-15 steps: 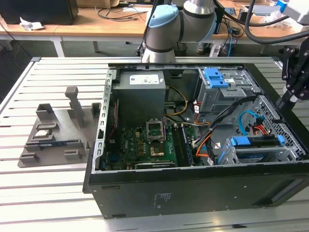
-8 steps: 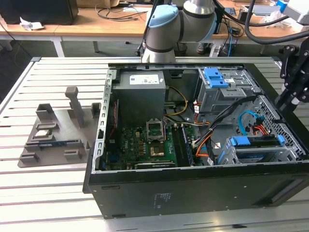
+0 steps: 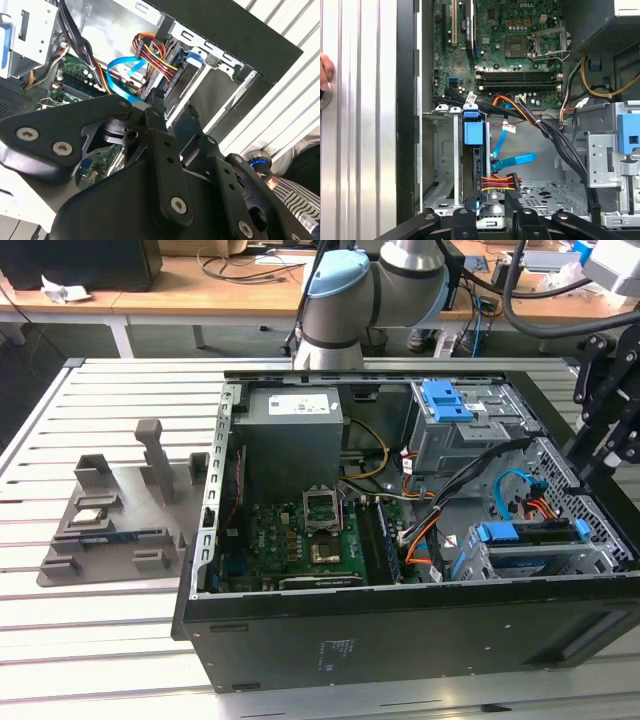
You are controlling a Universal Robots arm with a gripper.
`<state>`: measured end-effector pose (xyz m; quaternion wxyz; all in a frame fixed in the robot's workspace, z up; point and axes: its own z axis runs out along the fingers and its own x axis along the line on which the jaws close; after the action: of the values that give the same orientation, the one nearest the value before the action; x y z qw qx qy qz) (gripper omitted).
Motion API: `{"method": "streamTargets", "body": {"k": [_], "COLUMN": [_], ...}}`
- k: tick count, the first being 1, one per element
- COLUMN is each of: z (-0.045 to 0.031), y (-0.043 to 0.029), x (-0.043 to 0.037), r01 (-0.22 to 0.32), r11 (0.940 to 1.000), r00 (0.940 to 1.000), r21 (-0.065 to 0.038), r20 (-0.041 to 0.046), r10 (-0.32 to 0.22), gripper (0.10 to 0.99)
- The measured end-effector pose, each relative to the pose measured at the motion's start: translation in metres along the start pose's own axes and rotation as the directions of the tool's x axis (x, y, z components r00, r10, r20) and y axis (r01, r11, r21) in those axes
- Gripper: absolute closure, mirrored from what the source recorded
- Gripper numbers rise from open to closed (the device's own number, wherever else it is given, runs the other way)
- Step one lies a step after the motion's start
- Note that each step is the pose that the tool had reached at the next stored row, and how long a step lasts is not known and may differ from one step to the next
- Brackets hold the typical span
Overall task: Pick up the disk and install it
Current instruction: 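Insert the second disk wire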
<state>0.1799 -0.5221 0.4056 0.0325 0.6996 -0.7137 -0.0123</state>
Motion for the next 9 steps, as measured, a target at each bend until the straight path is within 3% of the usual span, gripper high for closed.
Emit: {"method": "streamTargets", "body": {"k": [4,9], "z": [0.0059,0.0124], "y": [0.0023,0.0125], "x": [0.0066,0.0077], "r01": [0.002,0.016], "r11": [1.0,0.9999], "r00": [1.0,0.9999], "r21": [0.0,0.0], "r20": [0.0002,0.0005], "r10": [-0.002,-0.016], "gripper": [0.725,0.725]}}
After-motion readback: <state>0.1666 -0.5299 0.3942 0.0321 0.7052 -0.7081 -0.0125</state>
